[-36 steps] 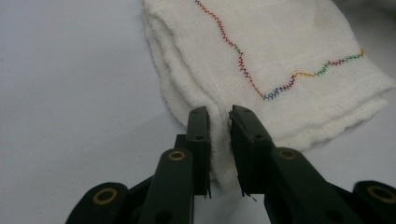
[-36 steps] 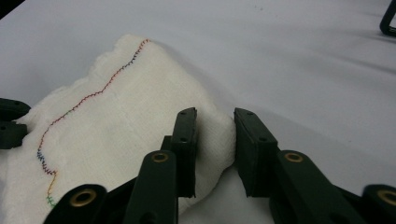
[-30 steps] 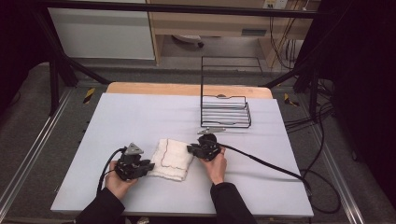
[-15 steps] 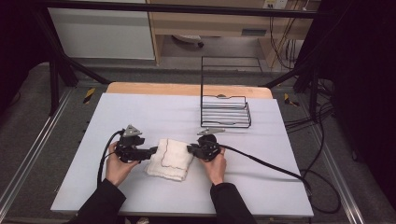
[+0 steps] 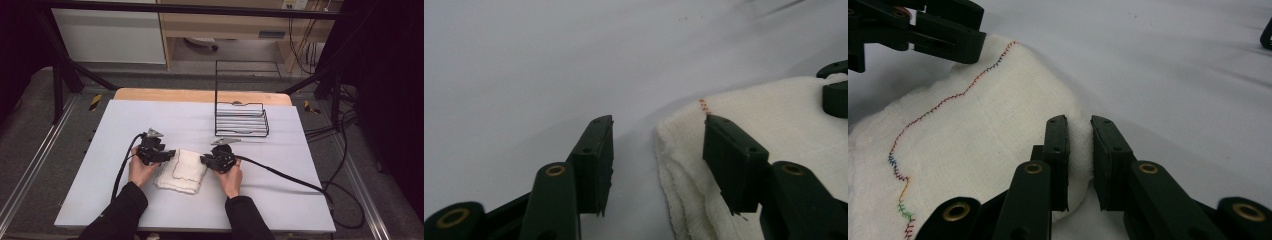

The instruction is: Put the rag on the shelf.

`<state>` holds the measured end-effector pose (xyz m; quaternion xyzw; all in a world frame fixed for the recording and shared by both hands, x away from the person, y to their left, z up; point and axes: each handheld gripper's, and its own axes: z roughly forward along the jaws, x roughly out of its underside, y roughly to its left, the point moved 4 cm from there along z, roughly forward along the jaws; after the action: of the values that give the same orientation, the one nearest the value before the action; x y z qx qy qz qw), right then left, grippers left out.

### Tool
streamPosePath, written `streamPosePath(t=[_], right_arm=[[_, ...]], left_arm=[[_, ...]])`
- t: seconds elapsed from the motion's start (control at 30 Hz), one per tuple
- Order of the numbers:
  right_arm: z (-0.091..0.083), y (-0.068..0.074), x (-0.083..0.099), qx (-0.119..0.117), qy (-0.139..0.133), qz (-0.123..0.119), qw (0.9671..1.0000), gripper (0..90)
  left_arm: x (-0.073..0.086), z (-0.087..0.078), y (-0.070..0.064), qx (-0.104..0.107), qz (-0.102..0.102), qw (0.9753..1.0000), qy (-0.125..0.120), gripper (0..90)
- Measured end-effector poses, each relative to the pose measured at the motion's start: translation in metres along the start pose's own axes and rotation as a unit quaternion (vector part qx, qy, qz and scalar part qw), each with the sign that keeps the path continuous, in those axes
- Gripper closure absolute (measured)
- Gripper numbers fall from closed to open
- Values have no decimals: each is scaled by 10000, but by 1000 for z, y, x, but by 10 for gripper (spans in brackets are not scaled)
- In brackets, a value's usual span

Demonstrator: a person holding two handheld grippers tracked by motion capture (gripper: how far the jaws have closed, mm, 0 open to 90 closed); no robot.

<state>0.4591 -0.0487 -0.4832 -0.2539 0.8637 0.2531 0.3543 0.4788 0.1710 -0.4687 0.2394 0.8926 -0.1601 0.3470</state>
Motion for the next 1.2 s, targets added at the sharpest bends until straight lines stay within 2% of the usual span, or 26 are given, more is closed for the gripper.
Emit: streamPosePath(t=[0.03,0.27,0.37,0.4,0.43,0.6,0.63,0.73,0.8,1.0,1.07,1.2], right_arm=[[0,0,0,-2,-2,-14,10000,780],[0,0,0,4,-9,-22,10000,780],[0,0,0,-10,-5,-13,10000,780],[0,0,0,-12,-3,-11,10000,780],[0,0,0,-14,4,-10,10000,780],[1,0,0,-16,10,0,10000,780],[1,0,0,-12,7,5,10000,781],[1,0,0,-10,2,25,10000,781],[1,0,0,-6,0,28,10000,782],[-2,1,-1,51,-82,48,9999,792],[-3,2,-1,44,-102,38,9999,794],[-12,5,-8,-55,-351,40,9994,798]], left_arm=[[0,1,0,36,-32,10000,7,508],[2,7,-3,204,-159,9996,63,585],[1,8,-5,170,-125,9997,78,598],[1,8,-6,216,-132,9997,74,614],[1,9,-7,256,-149,9995,77,669],[0,10,-8,409,-242,9987,154,719],[0,10,-8,438,-257,9986,165,753],[-1,10,-10,413,-299,9984,226,782],[-1,9,-12,359,-236,9988,227,798],[1,7,-12,343,-189,9992,104,825],[1,5,-11,383,-230,9990,32,827],[0,-4,-10,419,-209,9987,-206,830]])
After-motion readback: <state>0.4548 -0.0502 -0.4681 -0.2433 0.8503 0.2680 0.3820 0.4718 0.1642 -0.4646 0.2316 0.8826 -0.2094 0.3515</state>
